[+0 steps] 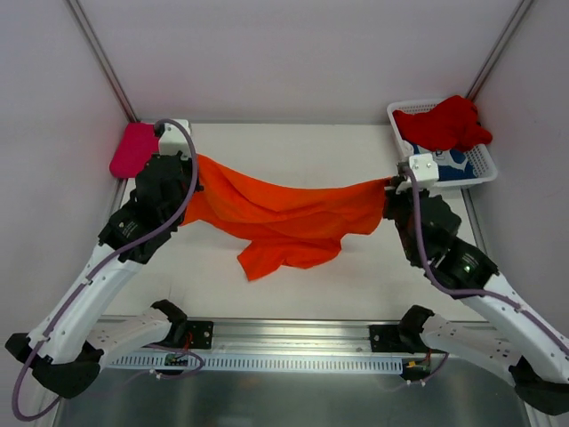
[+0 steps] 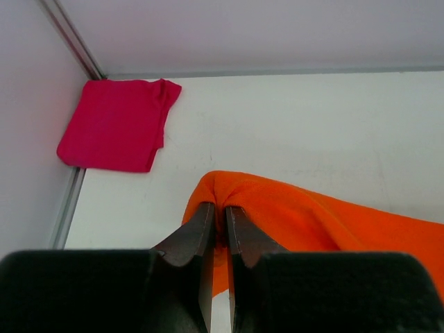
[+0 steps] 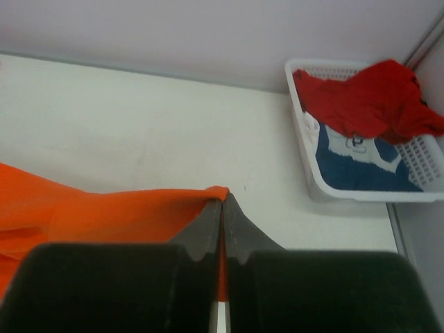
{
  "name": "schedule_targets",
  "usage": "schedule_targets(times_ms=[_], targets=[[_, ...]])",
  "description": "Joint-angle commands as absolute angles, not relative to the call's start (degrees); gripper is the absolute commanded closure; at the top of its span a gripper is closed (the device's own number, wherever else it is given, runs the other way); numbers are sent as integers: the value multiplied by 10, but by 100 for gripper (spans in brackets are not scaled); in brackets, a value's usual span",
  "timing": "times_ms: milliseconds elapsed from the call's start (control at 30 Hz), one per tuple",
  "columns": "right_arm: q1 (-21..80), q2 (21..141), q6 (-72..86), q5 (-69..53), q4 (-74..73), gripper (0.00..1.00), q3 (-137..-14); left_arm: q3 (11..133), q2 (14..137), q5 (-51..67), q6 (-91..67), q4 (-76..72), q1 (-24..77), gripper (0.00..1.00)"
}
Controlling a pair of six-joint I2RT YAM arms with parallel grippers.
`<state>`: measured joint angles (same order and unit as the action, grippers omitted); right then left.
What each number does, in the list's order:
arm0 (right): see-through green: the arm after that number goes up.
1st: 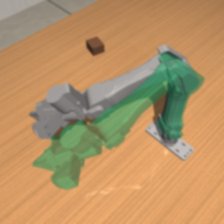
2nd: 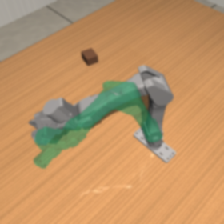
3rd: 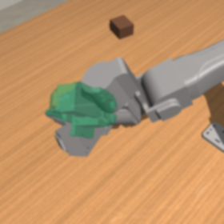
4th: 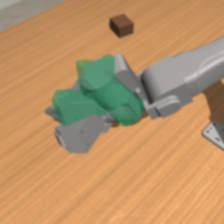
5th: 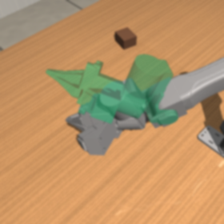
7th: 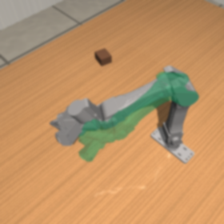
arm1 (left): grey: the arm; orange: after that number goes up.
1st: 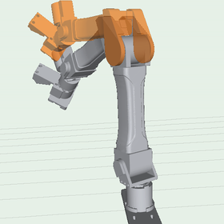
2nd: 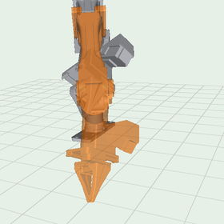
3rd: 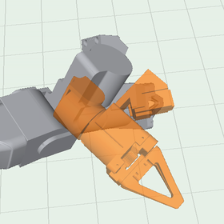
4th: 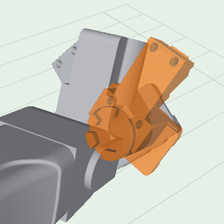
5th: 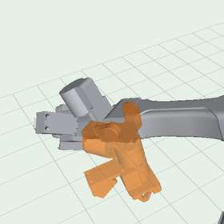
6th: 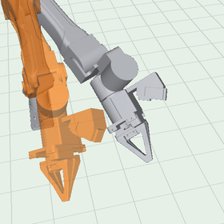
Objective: Fold and stack the t-shirts
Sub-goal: Flatten the tshirt out
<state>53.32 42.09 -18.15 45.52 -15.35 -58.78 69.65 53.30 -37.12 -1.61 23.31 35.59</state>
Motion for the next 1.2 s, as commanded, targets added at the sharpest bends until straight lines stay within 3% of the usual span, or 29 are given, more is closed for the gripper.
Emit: schedule_targets(times_ms=[0, 133, 433, 733, 1167], targets=[[427, 475, -103, 325, -130, 100, -582, 684, 562, -296, -34, 153, 289, 100], [330, 552, -96, 225, -100, 100, -588, 683, 618, -206, -75, 126, 205, 100], [246, 701, -72, 146, -34, 100, -610, 734, 813, -204, -113, 76, 168, 100], [209, 821, -68, 132, 14, 100, -637, 852, 961, -198, -87, 47, 156, 100], [165, 1069, -60, 101, -53, 97, -830, 1053, 1178, -164, -58, 59, 101, 100]])
